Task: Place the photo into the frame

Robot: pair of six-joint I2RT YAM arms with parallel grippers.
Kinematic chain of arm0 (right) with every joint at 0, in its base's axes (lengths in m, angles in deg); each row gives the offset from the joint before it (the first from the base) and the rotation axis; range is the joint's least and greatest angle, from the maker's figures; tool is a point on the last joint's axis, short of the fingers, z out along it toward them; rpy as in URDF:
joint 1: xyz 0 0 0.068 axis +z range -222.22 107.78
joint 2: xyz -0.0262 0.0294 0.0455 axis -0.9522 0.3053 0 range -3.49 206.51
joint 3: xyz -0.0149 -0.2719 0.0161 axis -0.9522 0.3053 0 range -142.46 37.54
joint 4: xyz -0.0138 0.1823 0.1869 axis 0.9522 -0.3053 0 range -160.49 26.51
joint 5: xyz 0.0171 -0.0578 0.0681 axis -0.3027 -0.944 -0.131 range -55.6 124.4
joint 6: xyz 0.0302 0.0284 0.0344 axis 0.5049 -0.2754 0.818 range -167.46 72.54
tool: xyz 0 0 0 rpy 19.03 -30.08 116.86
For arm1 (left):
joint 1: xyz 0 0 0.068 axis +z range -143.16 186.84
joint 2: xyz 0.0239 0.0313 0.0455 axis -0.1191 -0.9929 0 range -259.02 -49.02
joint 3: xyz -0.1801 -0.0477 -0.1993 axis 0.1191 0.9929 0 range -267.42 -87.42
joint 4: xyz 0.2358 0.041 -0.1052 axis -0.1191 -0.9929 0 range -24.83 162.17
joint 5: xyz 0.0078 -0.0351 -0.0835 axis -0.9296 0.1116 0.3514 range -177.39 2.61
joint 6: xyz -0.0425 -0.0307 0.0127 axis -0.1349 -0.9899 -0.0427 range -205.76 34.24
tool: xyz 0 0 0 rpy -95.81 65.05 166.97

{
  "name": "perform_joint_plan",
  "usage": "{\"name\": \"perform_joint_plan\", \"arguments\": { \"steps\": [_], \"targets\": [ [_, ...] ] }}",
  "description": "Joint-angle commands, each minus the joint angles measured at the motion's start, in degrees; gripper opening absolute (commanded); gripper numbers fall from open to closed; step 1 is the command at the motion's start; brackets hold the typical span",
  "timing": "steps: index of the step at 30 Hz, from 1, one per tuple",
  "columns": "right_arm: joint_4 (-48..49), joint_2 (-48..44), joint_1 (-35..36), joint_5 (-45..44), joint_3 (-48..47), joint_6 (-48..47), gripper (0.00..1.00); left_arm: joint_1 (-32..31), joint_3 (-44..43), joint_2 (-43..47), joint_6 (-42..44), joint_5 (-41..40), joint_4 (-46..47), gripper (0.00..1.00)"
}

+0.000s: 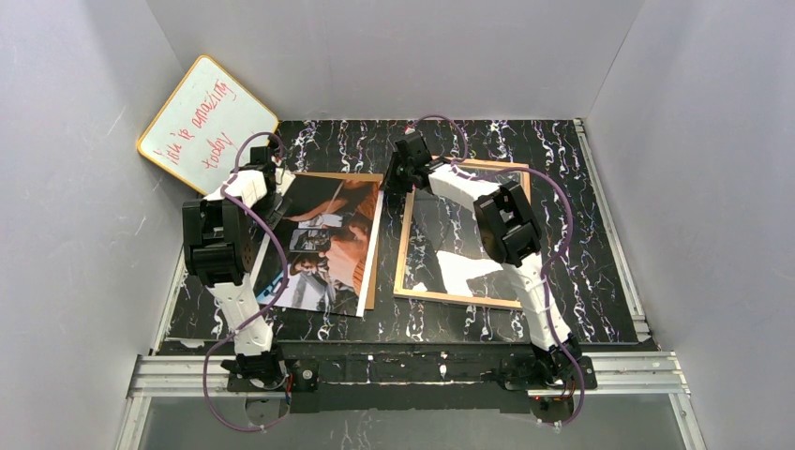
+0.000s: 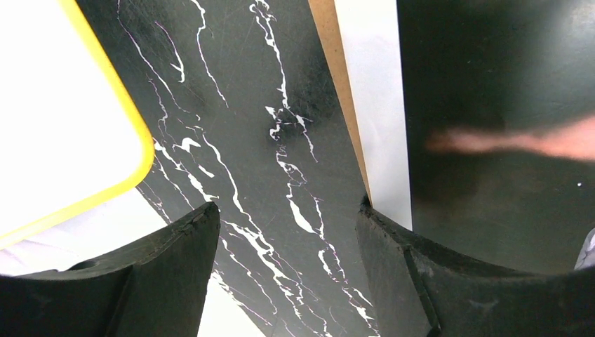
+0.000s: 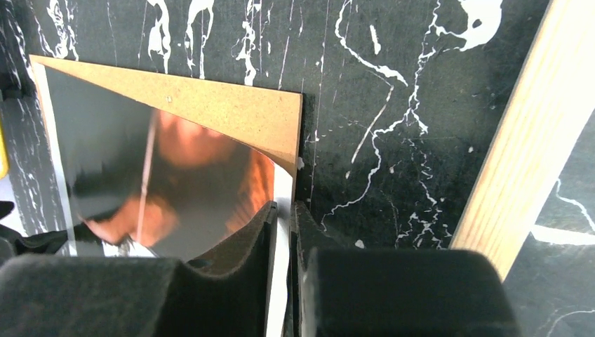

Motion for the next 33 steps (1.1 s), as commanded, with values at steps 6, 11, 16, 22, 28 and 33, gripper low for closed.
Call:
{"name": "perform_joint_plan", "arguments": {
  "steps": [6, 11, 16, 22, 28, 33],
  "targets": [
    [1.8, -1.7, 0.3, 2.2, -0.6, 0.2, 0.18, -0.2, 3.9, -1.6, -0.5, 3.7, 1.0, 0.70],
    [4.1, -5.2, 0.5, 2.3, 2.3, 0.4, 0.15, -0.2, 4.1, -1.6, -0.4, 3.7, 1.1, 0.70],
    [4.7, -7.6, 1.2, 1.8, 2.5, -0.9, 0.03, -0.3, 4.1, -1.6, -0.3, 3.6, 1.1, 0.70],
    [3.2, -8.2, 2.7, 0.6, 1.0, -3.3, 0.01, -0.4, 4.1, -1.3, -0.4, 3.3, 1.0, 0.70],
    [2.0, -12.3, 2.5, -0.4, 2.4, -5.6, 0.01, 0.5, -1.3, -0.3, -2.4, 3.8, -3.8, 0.96],
    [-0.5, -21.4, 0.3, -2.1, 6.9, -8.6, 0.01, 2.3, -10.9, 1.5, -4.3, 7.6, -13.1, 0.98]
  ]
}}
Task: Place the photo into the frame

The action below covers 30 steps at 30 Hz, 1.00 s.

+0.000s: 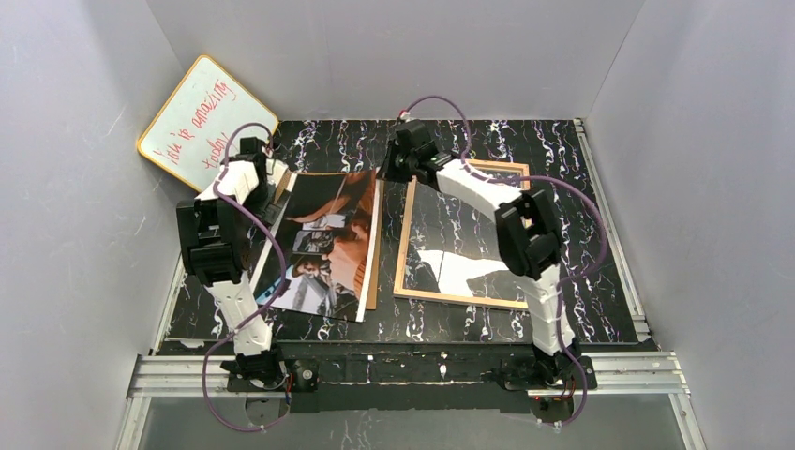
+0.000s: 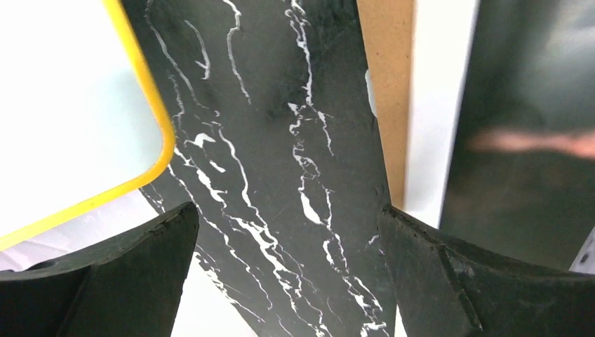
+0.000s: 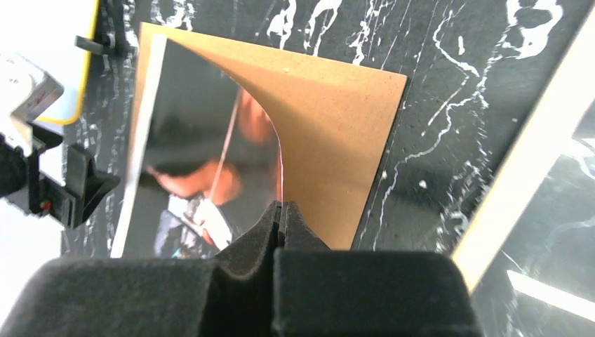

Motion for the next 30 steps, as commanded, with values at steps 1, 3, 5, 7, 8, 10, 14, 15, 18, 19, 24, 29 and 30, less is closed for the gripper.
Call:
{"name": "perform_joint_plan", "arguments": {
  "steps": [1, 3, 5, 7, 8, 10, 14, 15, 18, 19, 24, 29, 30],
  "targets": [
    [-1.8, -13.0, -3.0, -2.2, 3.2, -3.9, 0.01, 1.0, -8.0, 2.4, -2.7, 5.9, -9.8, 0.98],
    [-3.0, -18.5, -5.3, -2.3, 6.5, -4.8, 0.01, 1.0, -9.9, 4.2, -2.8, 7.1, -11.5, 0.98],
    [-5.0, -26.1, -8.3, -2.8, 9.9, -5.8, 0.01, 1.0, -10.9, 5.8, -2.8, 8.7, -13.4, 0.98],
    [-7.3, -32.8, -12.4, -2.8, 13.2, -6.8, 0.01, 1.0, -10.8, 7.3, -3.0, 10.1, -14.7, 0.98],
    [-9.1, -36.3, -14.5, -4.3, 14.2, -7.5, 0.01, 1.0, -10.4, 8.0, -3.0, 10.5, -15.1, 0.98],
    [-12.9, -42.9, -19.5, -5.6, 14.7, -8.7, 0.01, 0.9, -9.2, 9.4, -3.0, 11.3, -15.4, 0.98],
    [-20.8, -52.7, -30.0, -10.5, 7.6, -12.9, 0.01, 0.7, -6.6, 11.9, -2.8, 11.8, -15.6, 0.98],
    [-22.6, -54.1, -31.4, -11.4, 4.6, -13.9, 0.01, 0.6, -5.9, 12.4, -2.8, 11.9, -15.5, 0.98],
    [-26.6, -55.6, -32.6, -11.9, -3.9, -16.5, 0.01, 0.3, -4.4, 14.3, -2.6, 12.5, -15.6, 0.98],
    [-27.9, -55.3, -32.6, -10.4, -6.5, -16.1, 0.01, 0.3, -3.8, 14.8, -2.5, 12.7, -15.6, 0.98],
    [-28.6, -49.7, -32.6, 7.9, -10.4, -11.2, 0.01, -0.2, -2.5, 16.8, -2.3, 13.0, -15.7, 0.98],
    [-32.4, -39.2, -27.9, 17.6, -8.1, -7.6, 0.01, -0.2, -0.9, 18.1, -2.1, 13.9, -15.6, 0.98],
    [-33.2, -37.5, -25.3, 14.7, -7.2, -7.8, 0.01, -0.2, -0.8, 18.1, -2.1, 13.9, -15.6, 0.98]
  ]
}}
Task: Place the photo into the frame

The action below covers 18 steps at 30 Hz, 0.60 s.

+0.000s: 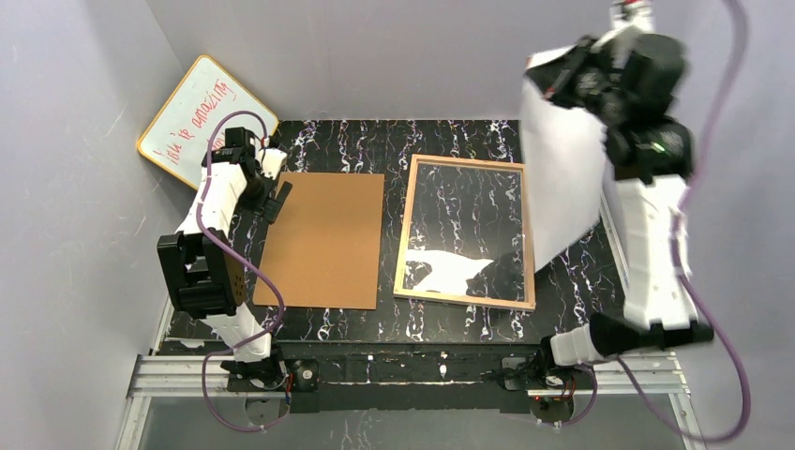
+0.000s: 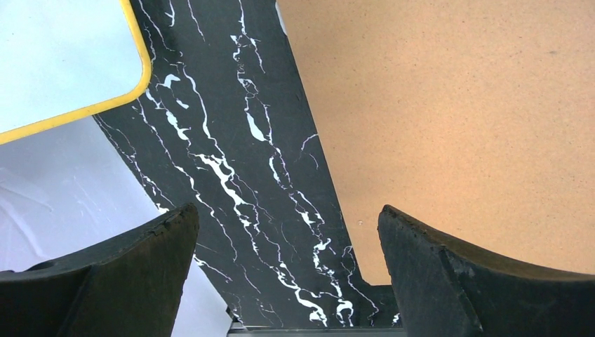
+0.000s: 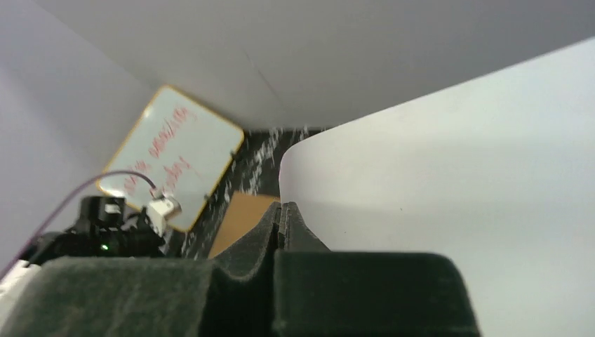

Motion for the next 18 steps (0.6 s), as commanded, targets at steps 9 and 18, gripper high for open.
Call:
{"name": "perform_joint_plan", "arguments": {
  "steps": [9, 18],
  "targets": [
    [0.3, 18.6, 19.2, -14.6, 19.7, 16.5, 0.01, -0.8, 1.3, 3.3, 0.9, 1.0, -1.8, 0.98],
    [2.8, 24.0, 25.1, -36.2, 22.4, 35.1, 0.01, -1.3, 2.0, 3.5, 1.4, 0.5, -1.6, 0.98]
  ]
}}
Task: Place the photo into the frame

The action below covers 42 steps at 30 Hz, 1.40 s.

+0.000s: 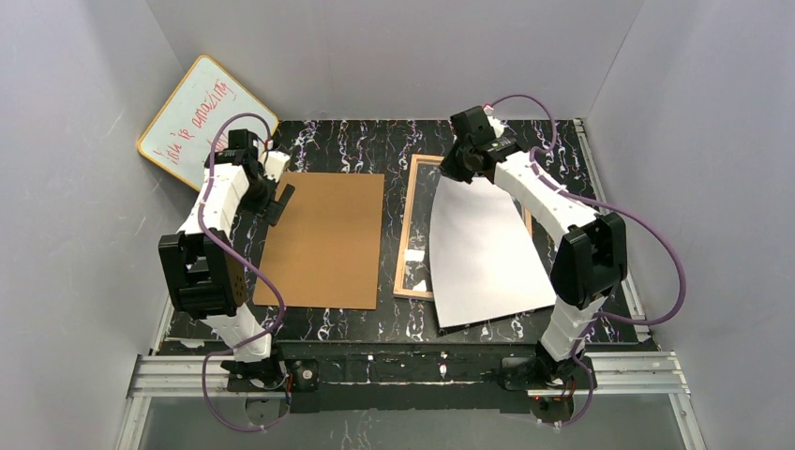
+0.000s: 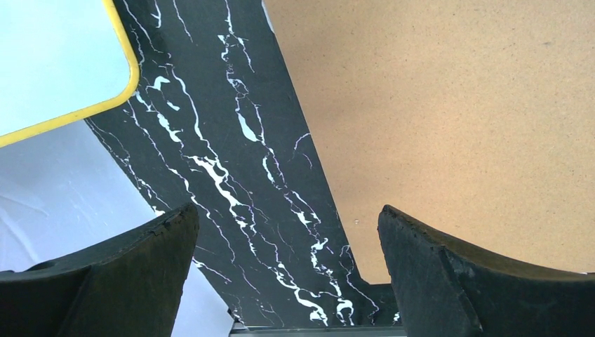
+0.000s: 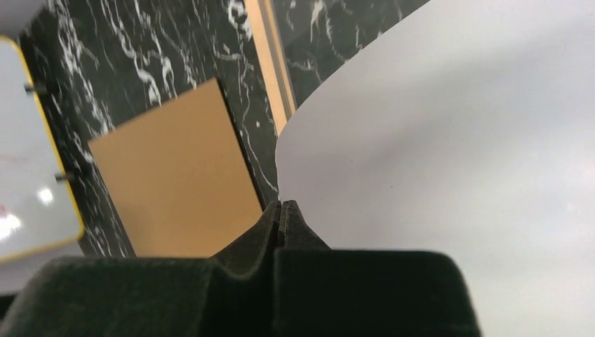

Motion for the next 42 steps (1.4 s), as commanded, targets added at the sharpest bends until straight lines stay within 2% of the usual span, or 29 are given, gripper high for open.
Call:
{"name": "perform_joint_plan", "arguments": {
  "steps": [1, 6, 11, 19, 34, 42],
  "targets": [
    [4.3, 0.3, 3.3, -17.7, -0.5, 13.4, 0.01, -0.6, 1.1, 2.7, 0.9, 0.2, -1.6, 0.98],
    [3.8, 4.5, 4.1, -24.1, -3.1, 20.0, 0.01, -0.8, 1.4, 2.2, 1.1, -0.3, -1.1, 0.98],
    [3.0, 8.3, 4.2, -27.7, -6.6, 20.1, 0.01, -0.8, 1.1, 1.4, 1.0, -0.5, -0.7, 0.98],
    [9.2, 6.6, 3.4, -31.5, -2.0, 19.7, 0.01, -0.9, 1.9, 0.4, 1.2, -0.4, -0.2, 0.98],
    [15.5, 10.4, 1.3, -25.6, -2.2, 15.9, 0.01, -1.1, 3.1, 0.3, 1.5, -1.2, 0.7, 0.98],
    [19.2, 12.5, 0.7, -21.2, -4.3, 8.5, 0.01, -1.2, 3.2, 0.1, 1.6, -1.1, 0.7, 0.98]
  ]
}}
